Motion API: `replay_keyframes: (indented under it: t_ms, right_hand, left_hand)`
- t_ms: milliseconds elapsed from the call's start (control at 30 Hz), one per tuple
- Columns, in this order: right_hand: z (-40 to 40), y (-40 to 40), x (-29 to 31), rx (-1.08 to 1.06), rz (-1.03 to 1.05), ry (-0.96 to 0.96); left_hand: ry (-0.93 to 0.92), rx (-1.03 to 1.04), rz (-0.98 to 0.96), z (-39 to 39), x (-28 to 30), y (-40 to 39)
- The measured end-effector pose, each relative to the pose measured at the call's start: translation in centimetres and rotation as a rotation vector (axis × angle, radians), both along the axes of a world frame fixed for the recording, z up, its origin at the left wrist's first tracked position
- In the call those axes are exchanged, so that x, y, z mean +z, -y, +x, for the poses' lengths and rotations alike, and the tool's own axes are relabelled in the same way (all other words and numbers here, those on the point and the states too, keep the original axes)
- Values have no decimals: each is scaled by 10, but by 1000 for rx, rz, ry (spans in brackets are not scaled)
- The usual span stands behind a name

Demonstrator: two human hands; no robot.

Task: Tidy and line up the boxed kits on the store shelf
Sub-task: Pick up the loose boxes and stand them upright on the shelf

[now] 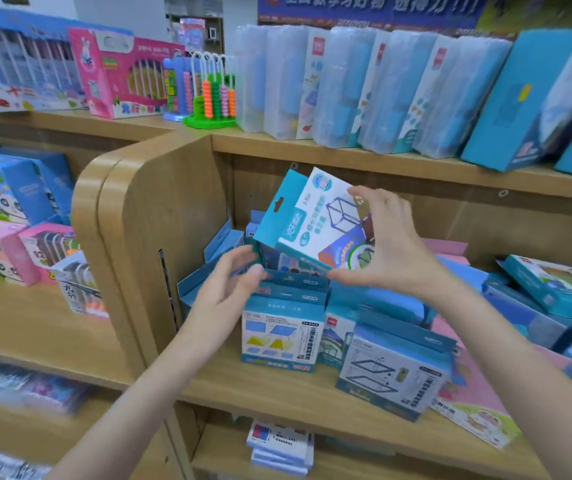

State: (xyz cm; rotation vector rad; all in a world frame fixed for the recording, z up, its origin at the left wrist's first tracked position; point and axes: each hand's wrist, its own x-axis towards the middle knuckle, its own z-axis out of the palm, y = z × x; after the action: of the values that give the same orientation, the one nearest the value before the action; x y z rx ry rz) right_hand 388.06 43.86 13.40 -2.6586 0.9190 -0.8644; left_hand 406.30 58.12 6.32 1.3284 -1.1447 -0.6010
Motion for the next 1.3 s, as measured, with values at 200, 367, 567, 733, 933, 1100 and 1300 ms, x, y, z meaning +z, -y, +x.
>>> replay_keyframes:
  t_ms: [200, 367, 567, 733, 933, 1100, 1300]
  right_hand:
    - [-14, -46, -29, -54, -277, -13]
    - [-47, -49, -31, 1, -54, -40]
    - [-111, -42, -59, -210, 55, -193]
    - [-101, -45, -67, -229, -12, -500]
    - [-140, -56, -57, -79, 174, -513]
    - [-161, -59, -51, 19, 287, -437]
    - [-157, -52, -61, -1, 266, -441]
  left_hand:
    - [-269, -149, 83, -16, 16, 6]
    - [-166, -93, 3, -2, 25, -2]
    - [31, -26, -27, 25, 32, -25]
    - [235, -4, -23, 17, 32, -19]
    - [421, 78, -37, 8, 31, -18]
    - [866, -40, 34, -43, 0, -3]
    - [1053, -69, -71, -76, -56, 26]
